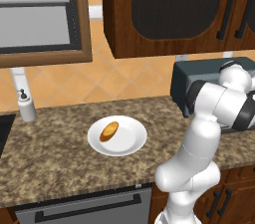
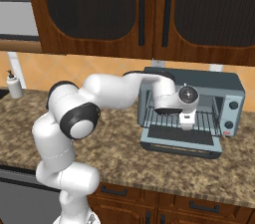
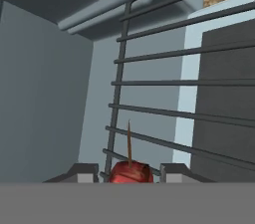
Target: Pick up the kebab skewer and baguette bread, and place them inside the toaster oven. Close the toaster oven door and start by setting the timer.
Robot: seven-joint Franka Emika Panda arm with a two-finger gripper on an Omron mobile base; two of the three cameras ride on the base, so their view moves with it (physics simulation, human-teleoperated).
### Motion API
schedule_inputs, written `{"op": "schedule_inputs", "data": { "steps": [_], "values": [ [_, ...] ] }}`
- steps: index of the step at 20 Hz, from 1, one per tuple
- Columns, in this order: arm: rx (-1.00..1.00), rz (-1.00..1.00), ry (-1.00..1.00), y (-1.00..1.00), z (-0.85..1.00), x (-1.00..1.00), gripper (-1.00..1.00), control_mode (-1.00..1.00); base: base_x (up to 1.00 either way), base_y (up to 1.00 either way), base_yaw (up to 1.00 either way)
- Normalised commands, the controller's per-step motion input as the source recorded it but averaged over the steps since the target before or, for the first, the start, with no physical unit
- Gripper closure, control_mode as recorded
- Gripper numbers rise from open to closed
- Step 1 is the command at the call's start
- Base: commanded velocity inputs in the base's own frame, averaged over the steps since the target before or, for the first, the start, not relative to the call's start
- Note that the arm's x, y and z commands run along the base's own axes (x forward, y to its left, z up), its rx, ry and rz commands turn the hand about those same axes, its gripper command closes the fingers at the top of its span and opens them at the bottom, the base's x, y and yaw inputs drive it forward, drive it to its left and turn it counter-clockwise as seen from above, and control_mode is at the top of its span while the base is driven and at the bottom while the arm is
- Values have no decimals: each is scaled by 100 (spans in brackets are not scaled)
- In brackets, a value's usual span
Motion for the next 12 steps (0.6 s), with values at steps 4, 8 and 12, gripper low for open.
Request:
{"op": "schedule_inputs", "data": {
  "steps": [4,8,12],
  "values": [
    [0,0,0,0,0,2,100,-100,0,0,0],
    [0,0,0,0,0,0,100,-100,0,0,0],
    [0,0,0,0,0,0,-100,-100,0,0,0]
  ]
}}
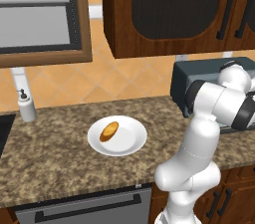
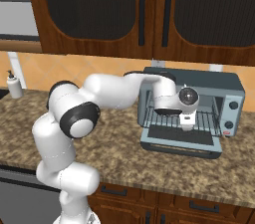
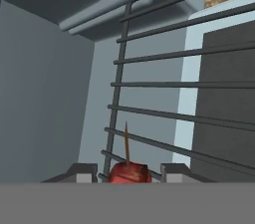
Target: Pick up the kebab skewer and baguette bread, and place them inside the toaster oven. Close the toaster oven door and start by setting the timer.
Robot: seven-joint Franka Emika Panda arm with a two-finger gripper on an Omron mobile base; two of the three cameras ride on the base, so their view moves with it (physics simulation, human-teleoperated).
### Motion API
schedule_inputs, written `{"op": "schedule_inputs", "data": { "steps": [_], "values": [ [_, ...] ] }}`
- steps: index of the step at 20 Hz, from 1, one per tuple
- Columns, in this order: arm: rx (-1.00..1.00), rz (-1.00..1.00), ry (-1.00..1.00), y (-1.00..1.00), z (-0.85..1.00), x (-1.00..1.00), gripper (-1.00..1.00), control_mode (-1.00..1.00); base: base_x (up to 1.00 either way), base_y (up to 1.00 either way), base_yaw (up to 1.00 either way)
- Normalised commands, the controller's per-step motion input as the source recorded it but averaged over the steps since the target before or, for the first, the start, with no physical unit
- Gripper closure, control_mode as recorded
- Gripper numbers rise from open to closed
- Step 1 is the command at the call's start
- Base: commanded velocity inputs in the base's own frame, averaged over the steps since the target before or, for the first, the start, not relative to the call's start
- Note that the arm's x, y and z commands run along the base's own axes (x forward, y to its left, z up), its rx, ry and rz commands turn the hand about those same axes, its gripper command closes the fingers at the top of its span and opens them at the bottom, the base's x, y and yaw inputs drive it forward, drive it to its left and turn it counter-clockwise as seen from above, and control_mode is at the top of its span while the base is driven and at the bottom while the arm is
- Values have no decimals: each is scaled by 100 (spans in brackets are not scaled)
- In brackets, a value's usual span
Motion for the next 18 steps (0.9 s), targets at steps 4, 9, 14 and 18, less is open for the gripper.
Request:
{"op": "schedule_inputs", "data": {
  "steps": [4,9,14,18],
  "values": [
    [0,0,0,0,0,0,-100,-100,0,0,0],
    [0,0,0,0,0,0,-100,-100,0,0,0],
    [0,0,0,-1,5,0,-100,-100,0,0,0],
    [0,4,7,-14,29,-36,-100,-100,0,0,0]
  ]
}}
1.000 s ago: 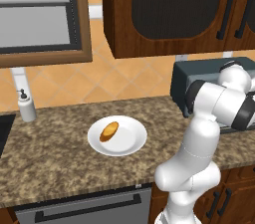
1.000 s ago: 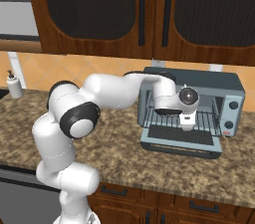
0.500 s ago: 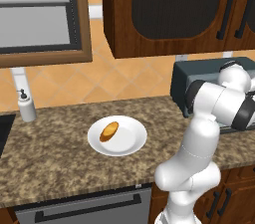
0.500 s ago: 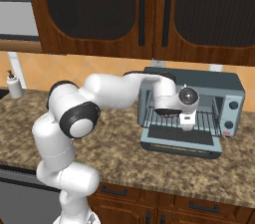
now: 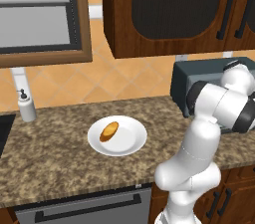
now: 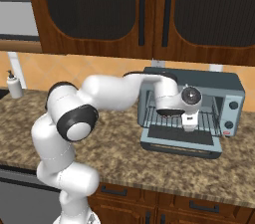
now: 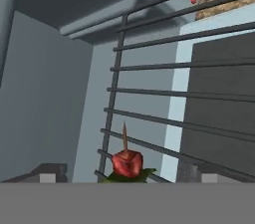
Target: Pick up the kebab skewer and baguette bread, and place them inside the toaster oven. Close the toaster oven door and start by setting the timer.
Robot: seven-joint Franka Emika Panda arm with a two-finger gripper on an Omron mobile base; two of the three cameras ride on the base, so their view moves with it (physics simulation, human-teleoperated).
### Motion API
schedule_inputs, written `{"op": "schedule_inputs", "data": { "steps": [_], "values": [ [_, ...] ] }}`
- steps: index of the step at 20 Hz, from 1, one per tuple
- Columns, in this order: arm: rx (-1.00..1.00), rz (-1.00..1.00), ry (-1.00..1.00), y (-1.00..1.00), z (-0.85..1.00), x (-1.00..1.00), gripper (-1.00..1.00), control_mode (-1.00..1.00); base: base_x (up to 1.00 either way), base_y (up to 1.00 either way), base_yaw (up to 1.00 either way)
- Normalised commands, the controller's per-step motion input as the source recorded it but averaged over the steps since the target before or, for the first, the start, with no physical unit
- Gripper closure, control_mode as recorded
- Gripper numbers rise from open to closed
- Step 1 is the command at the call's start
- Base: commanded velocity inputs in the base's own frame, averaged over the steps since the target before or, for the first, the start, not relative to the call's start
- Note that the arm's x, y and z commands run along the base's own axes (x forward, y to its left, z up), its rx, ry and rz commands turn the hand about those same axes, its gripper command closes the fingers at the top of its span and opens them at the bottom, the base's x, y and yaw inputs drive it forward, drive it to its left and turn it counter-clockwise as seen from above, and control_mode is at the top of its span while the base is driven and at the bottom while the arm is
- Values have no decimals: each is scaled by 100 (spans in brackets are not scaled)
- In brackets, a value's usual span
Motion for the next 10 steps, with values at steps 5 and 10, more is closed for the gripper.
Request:
{"op": "schedule_inputs", "data": {
  "steps": [5,10],
  "values": [
    [-2,5,23,-4,33,-49,-100,-100,0,0,0],
    [-7,2,39,24,26,-63,-100,-100,0,0,0]
  ]
}}
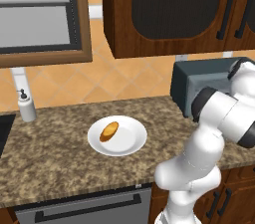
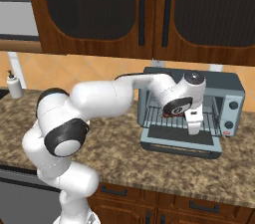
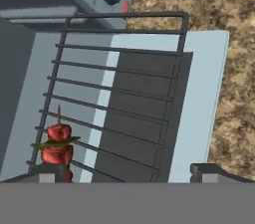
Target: Pick up the kebab skewer and baguette bread, and place them inside the toaster oven. Close the toaster oven door and start by setting the timer.
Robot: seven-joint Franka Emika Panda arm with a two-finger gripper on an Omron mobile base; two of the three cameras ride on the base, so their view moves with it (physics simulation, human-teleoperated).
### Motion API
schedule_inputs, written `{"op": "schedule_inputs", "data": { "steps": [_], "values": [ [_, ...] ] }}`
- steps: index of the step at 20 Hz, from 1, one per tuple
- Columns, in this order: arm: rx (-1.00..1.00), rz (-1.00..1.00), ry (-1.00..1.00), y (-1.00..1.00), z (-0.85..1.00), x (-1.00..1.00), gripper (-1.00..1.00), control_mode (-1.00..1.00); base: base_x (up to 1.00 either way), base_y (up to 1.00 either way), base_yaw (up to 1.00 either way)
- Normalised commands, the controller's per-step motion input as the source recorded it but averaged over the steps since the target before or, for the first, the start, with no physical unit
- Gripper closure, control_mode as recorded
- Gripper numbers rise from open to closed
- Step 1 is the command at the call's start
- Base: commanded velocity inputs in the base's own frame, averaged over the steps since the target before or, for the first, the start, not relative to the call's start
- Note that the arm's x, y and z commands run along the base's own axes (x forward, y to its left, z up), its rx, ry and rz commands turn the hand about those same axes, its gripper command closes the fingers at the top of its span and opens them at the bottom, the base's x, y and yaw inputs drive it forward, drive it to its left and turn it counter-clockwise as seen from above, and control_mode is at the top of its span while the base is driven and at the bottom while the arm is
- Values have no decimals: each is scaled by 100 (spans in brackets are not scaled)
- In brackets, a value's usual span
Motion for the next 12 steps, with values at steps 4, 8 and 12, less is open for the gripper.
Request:
{"op": "schedule_inputs", "data": {
  "steps": [4,8,12],
  "values": [
    [-2,14,28,100,2,-72,-100,-100,0,0,0],
    [0,25,22,100,4,-40,-100,-100,0,0,0],
    [0,28,26,100,16,-12,-100,-100,0,0,0]
  ]
}}
